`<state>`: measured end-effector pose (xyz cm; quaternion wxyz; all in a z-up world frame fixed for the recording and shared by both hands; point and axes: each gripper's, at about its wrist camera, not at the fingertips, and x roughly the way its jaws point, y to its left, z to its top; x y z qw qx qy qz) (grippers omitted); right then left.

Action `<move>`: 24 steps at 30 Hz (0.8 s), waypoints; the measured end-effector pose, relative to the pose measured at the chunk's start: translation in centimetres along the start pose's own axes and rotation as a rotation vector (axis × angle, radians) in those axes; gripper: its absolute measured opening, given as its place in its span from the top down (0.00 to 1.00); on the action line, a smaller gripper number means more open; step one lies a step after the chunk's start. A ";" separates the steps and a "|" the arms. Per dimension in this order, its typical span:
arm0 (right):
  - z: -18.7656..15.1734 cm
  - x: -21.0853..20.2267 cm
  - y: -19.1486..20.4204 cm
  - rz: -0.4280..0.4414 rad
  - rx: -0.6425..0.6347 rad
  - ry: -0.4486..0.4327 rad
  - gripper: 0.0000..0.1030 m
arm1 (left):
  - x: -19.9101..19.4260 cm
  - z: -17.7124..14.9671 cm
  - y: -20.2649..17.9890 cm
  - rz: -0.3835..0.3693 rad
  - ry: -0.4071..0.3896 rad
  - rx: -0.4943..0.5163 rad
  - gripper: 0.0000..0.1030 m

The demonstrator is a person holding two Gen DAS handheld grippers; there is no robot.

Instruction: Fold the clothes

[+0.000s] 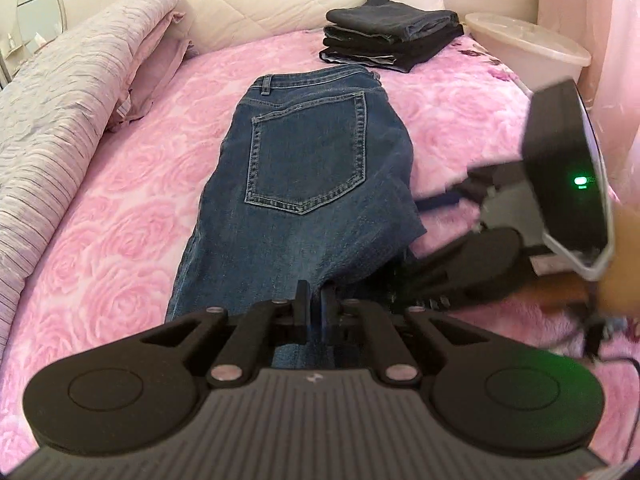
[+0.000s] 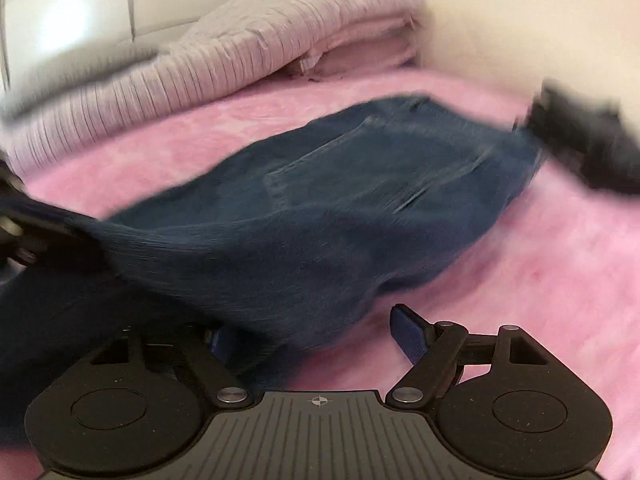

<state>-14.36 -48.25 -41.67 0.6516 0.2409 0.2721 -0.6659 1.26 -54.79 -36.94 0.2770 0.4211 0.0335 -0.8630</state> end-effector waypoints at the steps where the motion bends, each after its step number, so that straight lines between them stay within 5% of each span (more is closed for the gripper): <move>1: 0.0 -0.3 -0.2 -0.028 -0.043 -0.007 0.24 | 0.0 -0.1 -0.3 0.001 0.001 0.021 0.95; 7: -0.5 -2.2 -0.6 -0.238 -0.268 -0.006 0.24 | 0.6 -1.6 -4.9 -0.034 0.041 0.332 0.94; 11: -1.2 -2.3 -1.4 -0.260 -0.326 0.037 0.24 | 1.1 -3.0 -7.4 -0.081 0.084 0.453 0.94; 17: -1.8 -2.9 -1.2 -0.235 -0.441 -0.022 0.24 | 1.7 -3.7 -7.9 -0.062 0.099 0.422 0.93; 24: -1.3 -2.9 -0.1 -0.091 -0.402 -0.101 0.24 | 0.6 -2.4 -5.0 -0.008 0.045 0.219 0.93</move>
